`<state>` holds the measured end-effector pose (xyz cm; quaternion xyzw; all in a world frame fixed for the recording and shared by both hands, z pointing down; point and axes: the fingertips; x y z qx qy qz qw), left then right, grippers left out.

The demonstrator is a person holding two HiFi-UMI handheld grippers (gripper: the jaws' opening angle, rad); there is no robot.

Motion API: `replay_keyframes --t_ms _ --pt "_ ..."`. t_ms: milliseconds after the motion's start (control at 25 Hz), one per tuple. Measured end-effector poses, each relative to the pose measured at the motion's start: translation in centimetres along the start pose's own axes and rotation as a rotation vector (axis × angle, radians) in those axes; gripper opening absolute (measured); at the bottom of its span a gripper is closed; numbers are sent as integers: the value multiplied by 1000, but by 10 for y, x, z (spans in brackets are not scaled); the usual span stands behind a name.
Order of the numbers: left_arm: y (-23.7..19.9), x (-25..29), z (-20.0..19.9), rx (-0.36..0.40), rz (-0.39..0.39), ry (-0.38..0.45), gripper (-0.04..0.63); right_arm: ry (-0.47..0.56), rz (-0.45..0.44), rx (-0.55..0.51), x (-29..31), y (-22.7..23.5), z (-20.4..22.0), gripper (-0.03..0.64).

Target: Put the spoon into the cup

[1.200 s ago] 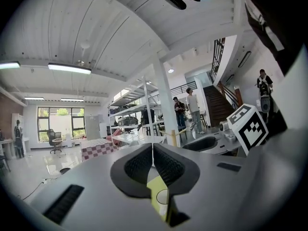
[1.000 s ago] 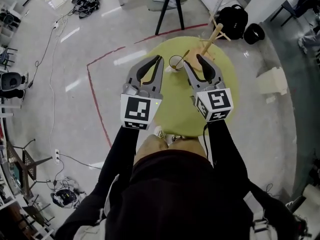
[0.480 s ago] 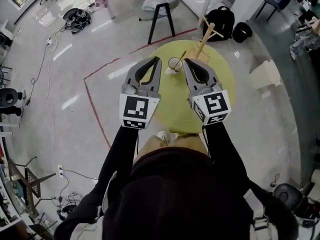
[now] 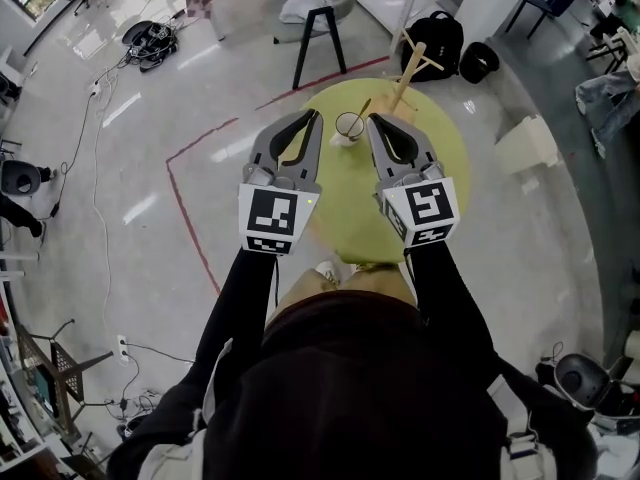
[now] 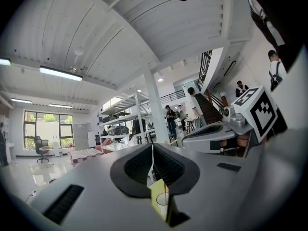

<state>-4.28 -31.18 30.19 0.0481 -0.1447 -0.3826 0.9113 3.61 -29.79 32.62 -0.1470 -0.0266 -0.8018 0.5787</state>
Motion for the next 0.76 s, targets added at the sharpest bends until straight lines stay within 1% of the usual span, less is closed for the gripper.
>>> replay_keyframes --t_ms 200,400,760 --pt "5 1 -1 6 14 6 23 -6 10 1 -2 1 2 26" --pt "5 1 -7 10 4 27 23 -5 17 -7 -5 6 1 26" --pt "8 -2 -7 15 12 28 23 -4 52 22 -8 19 2 26"
Point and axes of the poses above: the fingertips, and each gripper's own axes: x forward along the fingers, y to its right, z out of its underside, and after that the axes turned 11 degrees about -y, right-handed
